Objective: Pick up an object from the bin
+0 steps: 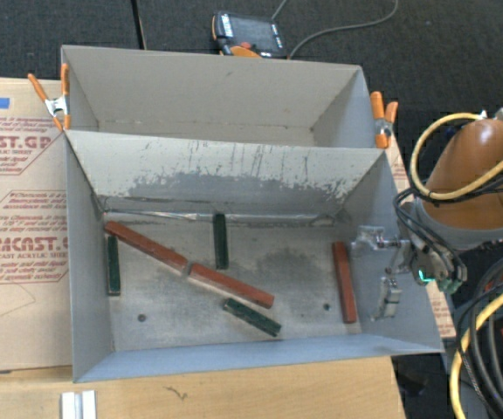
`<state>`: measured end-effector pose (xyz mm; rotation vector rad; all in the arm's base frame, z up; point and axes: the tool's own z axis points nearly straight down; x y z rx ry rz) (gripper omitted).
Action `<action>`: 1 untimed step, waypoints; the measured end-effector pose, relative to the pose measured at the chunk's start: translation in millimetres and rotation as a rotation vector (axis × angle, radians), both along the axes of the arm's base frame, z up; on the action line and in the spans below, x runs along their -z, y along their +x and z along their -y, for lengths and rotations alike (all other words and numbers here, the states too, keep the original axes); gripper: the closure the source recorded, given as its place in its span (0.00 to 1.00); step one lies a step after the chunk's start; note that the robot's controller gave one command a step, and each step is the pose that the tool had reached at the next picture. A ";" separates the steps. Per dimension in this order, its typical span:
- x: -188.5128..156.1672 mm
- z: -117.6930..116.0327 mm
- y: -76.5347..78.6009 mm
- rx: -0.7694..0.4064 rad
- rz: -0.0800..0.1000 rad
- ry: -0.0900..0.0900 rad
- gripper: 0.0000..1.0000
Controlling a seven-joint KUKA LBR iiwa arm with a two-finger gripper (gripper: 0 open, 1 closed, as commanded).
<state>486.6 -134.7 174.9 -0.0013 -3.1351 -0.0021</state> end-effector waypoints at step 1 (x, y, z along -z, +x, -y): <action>106.4 -1.8 13.4 -0.220 0.003 0.002 0.00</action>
Offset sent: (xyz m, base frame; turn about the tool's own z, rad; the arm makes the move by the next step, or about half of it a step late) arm 0.0144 -0.0001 -0.1031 -0.2187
